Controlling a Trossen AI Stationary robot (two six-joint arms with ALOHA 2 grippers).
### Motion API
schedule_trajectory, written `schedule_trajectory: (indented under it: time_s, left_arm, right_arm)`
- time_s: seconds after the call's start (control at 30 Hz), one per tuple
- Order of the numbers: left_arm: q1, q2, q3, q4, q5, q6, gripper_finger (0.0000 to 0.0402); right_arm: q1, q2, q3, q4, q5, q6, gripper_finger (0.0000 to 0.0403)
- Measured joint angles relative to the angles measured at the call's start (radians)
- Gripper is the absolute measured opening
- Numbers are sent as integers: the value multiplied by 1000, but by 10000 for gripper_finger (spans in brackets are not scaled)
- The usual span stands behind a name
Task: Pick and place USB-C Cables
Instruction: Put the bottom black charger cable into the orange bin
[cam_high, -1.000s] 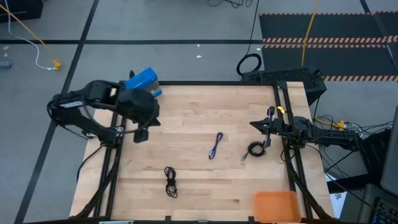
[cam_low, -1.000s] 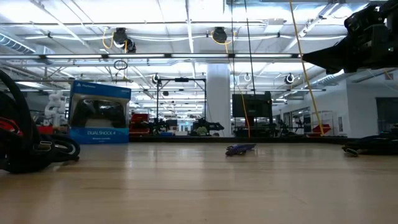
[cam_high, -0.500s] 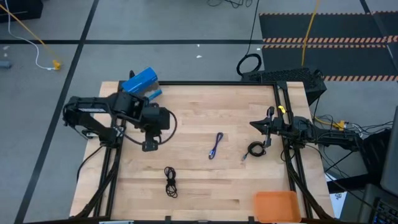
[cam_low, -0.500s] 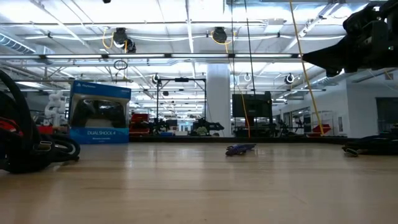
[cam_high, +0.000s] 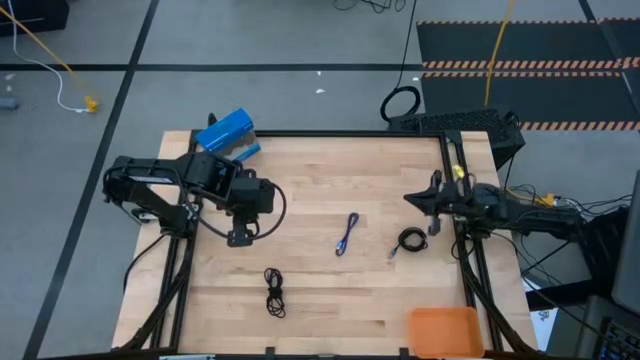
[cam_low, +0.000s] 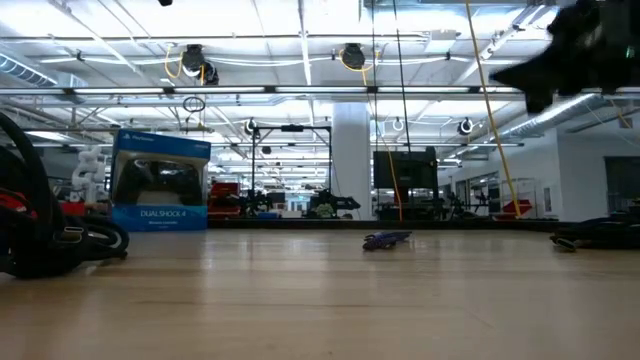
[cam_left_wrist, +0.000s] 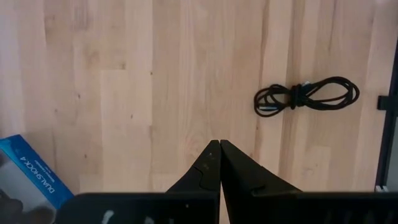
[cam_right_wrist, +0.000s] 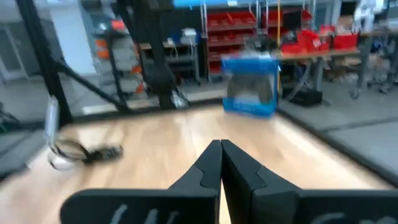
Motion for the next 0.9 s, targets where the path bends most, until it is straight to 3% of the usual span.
schedule_trajectory:
  time_s: [0.43, 0.7, 0.9]
  left_arm:
    - [1, 0, 0, 1, -24, 0, 3]
    - [1, 0, 0, 1, -34, -1, 3]
    - [1, 0, 0, 1, -34, -2, 3]
  right_arm:
    - [0, 429, 645, -495, 1, -6, 0]
    - [0, 721, 1089, -945, 1, -7, 0]
    - [0, 866, 1294, -1180, -2, 43, 0]
